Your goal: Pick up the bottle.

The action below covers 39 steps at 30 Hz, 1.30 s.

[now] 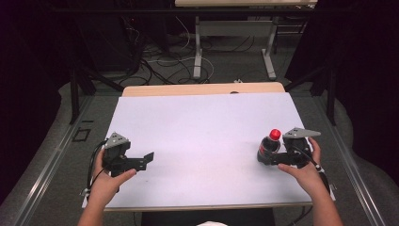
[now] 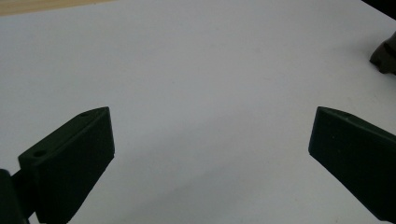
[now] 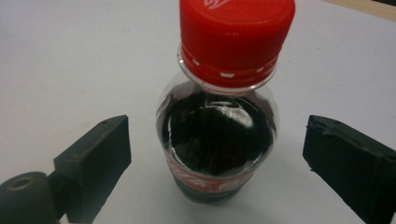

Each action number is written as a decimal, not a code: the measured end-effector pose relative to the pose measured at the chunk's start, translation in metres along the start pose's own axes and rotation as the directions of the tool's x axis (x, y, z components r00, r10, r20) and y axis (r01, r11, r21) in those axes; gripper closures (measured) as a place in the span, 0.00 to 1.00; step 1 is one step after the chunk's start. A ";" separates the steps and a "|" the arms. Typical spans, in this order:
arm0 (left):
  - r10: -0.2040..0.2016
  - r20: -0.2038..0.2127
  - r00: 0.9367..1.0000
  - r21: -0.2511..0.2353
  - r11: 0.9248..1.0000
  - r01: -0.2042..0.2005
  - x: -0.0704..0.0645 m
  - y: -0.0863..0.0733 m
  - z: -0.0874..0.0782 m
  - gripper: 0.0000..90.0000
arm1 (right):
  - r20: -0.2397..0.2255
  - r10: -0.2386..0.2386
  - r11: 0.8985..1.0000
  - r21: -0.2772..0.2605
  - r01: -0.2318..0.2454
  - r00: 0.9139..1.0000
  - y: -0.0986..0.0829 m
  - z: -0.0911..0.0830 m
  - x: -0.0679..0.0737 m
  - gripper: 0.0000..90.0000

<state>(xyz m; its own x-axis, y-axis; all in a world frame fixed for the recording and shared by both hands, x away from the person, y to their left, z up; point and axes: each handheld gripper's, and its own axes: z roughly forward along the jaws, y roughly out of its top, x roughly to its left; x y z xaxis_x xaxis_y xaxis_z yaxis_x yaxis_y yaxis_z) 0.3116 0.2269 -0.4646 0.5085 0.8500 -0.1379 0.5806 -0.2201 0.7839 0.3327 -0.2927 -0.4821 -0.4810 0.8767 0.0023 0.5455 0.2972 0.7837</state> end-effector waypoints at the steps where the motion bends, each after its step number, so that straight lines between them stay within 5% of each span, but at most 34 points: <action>1: 0.010 0.003 1.000 0.005 1.000 -0.010 0.000 0.000 0.000 0.00 | 0.000 0.000 1.000 0.000 0.000 1.000 0.000 0.000 0.000 0.11; 15: 0.006 0.004 1.000 0.026 1.000 -0.006 0.001 -0.005 0.008 0.01 | -0.023 0.016 0.999 0.034 -0.015 1.000 -0.009 0.019 0.001 0.23; 21: 0.006 0.003 1.000 0.027 1.000 -0.006 0.002 -0.005 0.008 0.01 | 0.001 0.004 1.000 0.018 -0.004 1.000 -0.011 0.020 0.000 0.30; 39: 0.008 0.002 1.000 0.043 0.999 -0.008 0.003 -0.007 0.009 0.01 | -0.008 0.024 1.000 0.011 -0.024 1.000 -0.012 0.020 -0.001 0.31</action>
<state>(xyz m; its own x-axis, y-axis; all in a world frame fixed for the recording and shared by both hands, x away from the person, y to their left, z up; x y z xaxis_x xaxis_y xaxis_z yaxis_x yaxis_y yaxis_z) 0.3152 0.2267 -0.4757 0.5146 0.8471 -0.1327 0.6034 -0.2478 0.7580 0.3399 -0.2894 -0.5040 -0.4728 0.8808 0.0263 0.5647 0.2800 0.7764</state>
